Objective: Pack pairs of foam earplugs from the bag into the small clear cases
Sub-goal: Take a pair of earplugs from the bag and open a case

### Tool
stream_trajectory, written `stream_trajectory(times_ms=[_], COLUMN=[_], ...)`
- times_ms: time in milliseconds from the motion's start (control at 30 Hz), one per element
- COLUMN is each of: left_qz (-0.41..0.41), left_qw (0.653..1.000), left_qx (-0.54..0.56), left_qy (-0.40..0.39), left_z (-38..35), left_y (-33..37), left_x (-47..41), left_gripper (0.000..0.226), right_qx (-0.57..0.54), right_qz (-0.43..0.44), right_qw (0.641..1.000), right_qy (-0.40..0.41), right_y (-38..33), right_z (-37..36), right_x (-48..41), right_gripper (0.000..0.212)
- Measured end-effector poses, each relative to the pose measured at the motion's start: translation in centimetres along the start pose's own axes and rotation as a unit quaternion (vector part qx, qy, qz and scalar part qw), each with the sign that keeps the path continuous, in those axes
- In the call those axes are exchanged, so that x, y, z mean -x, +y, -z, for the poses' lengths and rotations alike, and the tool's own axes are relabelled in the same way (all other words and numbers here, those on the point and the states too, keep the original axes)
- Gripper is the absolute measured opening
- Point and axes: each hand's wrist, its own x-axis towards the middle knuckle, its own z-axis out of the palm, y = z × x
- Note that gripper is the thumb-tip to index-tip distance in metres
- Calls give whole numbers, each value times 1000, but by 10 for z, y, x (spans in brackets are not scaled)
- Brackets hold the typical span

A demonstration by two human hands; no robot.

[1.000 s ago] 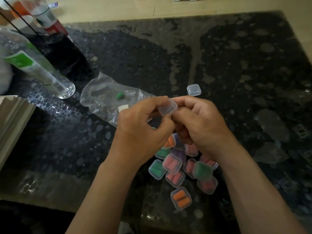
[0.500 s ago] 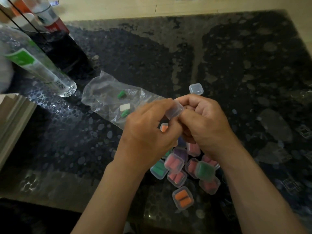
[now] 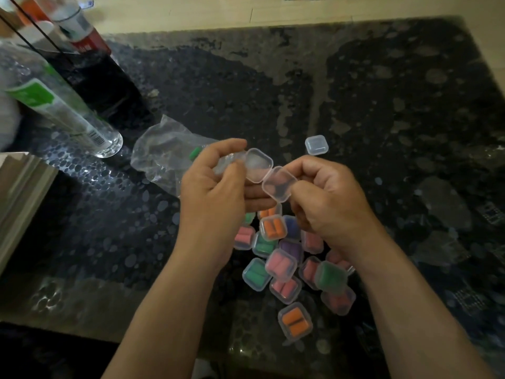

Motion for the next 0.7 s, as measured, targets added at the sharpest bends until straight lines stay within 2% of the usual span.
stream_trajectory(times_ms=[67,167,300,367,500,700], left_qz=[49,73,106,112,109,106], left_qw=[998,996,992,992,993,994], left_qx=[37,49,69,59,43,24], left_qy=[-22,-11,18,22,1,-8], left_z=[0,1,2,3,0,-2], left_y=[2,-1,-6,-8,-10,-15], left_x=[-1,-3,-6,-6,-3,-5], left_gripper=[24,23,25,28,25,20], right_qx=[65,153,43,45,130,261], right_qz=[7,-7,-29,-9,29,132], right_qw=[998,988,996,995,987,954], right_qy=[7,33,77,91,90,72], right_y=[4,12,7,5,10,8], right_z=[2,6,11,12,15,19], right_x=[-4,-11,-12,-12,-11,-7], right_gripper=[7,12,28,31,17,21])
